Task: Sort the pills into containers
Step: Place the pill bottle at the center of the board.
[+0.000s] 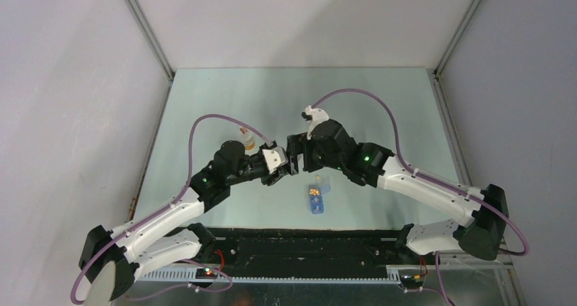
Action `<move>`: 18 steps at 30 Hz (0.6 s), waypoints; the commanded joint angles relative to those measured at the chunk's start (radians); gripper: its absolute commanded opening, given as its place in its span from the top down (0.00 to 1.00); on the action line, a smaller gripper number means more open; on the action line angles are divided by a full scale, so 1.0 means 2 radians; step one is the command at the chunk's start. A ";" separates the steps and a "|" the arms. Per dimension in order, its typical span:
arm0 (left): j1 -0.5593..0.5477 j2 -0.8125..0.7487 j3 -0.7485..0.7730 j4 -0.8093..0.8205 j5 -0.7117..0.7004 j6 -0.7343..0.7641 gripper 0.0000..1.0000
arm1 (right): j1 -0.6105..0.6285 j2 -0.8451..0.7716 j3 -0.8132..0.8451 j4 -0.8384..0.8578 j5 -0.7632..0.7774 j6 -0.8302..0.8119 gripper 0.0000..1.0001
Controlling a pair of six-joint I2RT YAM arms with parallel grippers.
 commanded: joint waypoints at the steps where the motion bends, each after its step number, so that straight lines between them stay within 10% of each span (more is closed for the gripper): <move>1: -0.001 -0.014 -0.005 0.033 -0.005 -0.011 0.88 | 0.004 0.018 0.019 0.023 -0.014 -0.007 0.23; 9: -0.002 -0.046 -0.031 0.070 -0.023 -0.028 0.49 | 0.007 0.026 -0.001 0.104 0.026 0.001 0.71; 11: -0.001 -0.054 -0.037 0.073 -0.050 -0.033 0.06 | 0.007 0.029 -0.002 0.110 0.045 -0.003 0.73; 18: -0.002 -0.105 -0.070 0.103 -0.210 -0.096 0.01 | -0.036 0.054 -0.002 0.090 0.086 -0.009 0.75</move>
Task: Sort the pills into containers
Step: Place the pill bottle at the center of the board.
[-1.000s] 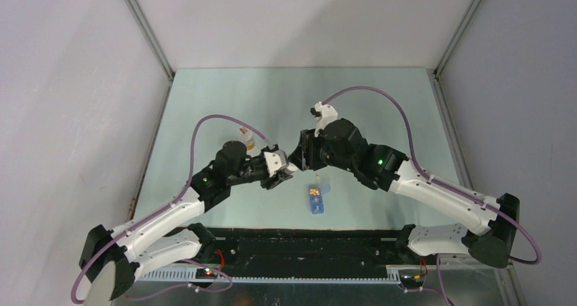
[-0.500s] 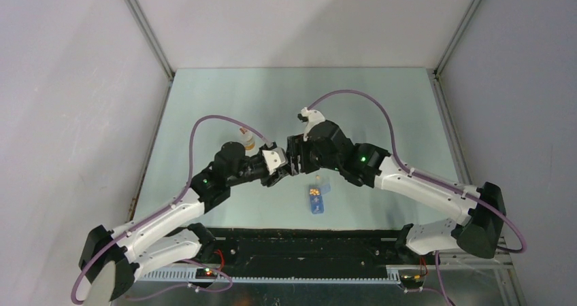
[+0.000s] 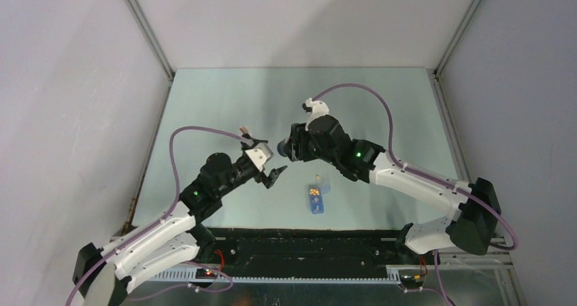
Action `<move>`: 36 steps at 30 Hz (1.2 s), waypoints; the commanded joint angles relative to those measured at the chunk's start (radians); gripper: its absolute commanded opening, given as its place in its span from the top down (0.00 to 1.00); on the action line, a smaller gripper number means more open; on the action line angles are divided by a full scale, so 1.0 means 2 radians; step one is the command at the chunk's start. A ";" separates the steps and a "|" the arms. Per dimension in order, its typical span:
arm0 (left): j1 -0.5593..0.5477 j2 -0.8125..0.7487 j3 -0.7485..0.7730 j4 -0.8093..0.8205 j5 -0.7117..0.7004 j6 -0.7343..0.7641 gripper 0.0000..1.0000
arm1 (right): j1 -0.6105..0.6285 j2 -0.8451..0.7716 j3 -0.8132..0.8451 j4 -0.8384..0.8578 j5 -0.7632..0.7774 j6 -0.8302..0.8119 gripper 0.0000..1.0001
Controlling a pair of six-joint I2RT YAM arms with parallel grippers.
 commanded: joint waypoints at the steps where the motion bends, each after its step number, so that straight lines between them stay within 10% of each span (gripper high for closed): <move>1: -0.001 -0.046 -0.020 0.048 -0.137 -0.050 0.01 | -0.034 0.028 0.000 0.022 0.041 -0.008 0.75; 14: -0.001 -0.065 -0.003 0.017 -0.364 -0.192 0.01 | -0.078 0.191 0.047 0.049 0.026 -0.055 0.73; 36: -0.001 -0.097 0.003 -0.035 -0.378 -0.301 0.01 | -0.086 0.274 0.127 -0.025 0.036 -0.067 0.35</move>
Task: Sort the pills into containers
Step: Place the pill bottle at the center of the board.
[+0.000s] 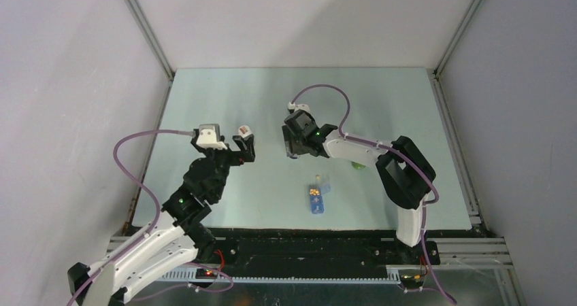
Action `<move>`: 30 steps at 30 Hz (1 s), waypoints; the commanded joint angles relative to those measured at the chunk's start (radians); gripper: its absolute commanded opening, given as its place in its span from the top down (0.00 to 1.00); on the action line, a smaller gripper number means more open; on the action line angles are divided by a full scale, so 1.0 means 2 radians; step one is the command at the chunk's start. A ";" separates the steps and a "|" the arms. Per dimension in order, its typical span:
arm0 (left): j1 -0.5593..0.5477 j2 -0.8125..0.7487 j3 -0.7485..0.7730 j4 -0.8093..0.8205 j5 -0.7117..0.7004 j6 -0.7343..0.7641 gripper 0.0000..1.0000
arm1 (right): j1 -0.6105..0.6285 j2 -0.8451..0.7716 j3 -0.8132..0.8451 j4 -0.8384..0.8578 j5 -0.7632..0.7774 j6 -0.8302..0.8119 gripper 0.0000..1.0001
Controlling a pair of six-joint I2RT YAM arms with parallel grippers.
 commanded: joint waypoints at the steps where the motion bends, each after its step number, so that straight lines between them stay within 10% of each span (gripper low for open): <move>1: -0.001 -0.011 -0.011 0.005 0.025 -0.032 0.01 | -0.008 0.005 0.046 -0.026 -0.004 -0.010 0.34; 10: -0.001 -0.001 0.006 -0.070 0.135 -0.082 0.00 | -0.019 -0.042 0.055 -0.085 -0.019 -0.013 0.27; 17: -0.012 0.033 -0.025 -0.025 0.248 -0.150 0.12 | -0.038 -0.151 -0.062 -0.112 0.015 0.031 0.45; 30: -0.133 0.206 -0.047 0.115 0.171 -0.260 0.32 | -0.057 -0.321 -0.248 -0.096 -0.001 0.070 0.49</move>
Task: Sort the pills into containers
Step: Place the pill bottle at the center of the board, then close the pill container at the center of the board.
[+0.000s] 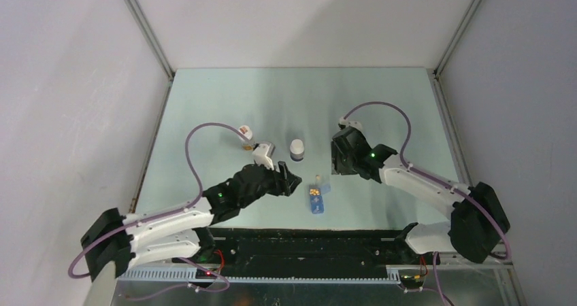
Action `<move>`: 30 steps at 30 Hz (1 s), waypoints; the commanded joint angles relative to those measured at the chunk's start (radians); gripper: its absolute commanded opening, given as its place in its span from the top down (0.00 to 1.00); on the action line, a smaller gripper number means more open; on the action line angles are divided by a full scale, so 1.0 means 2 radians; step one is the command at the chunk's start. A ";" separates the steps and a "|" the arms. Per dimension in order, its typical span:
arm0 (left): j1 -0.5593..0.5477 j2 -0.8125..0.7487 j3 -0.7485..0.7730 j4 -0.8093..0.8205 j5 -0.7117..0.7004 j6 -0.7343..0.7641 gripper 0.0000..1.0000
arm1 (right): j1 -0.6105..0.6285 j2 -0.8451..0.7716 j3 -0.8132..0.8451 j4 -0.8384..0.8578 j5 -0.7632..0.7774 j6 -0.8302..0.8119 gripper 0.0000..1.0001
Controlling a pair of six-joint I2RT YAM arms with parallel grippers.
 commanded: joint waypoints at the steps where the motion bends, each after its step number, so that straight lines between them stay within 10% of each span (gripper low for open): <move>1: -0.016 0.060 -0.012 0.101 -0.024 -0.079 0.35 | -0.011 -0.045 -0.044 0.013 -0.003 0.024 0.50; 21: -0.031 0.250 -0.045 0.341 0.014 -0.139 0.35 | -0.027 -0.061 -0.158 0.138 -0.119 0.054 0.63; 30: -0.076 0.263 -0.007 0.241 0.013 -0.078 0.36 | -0.031 -0.082 -0.179 0.147 -0.114 0.078 0.62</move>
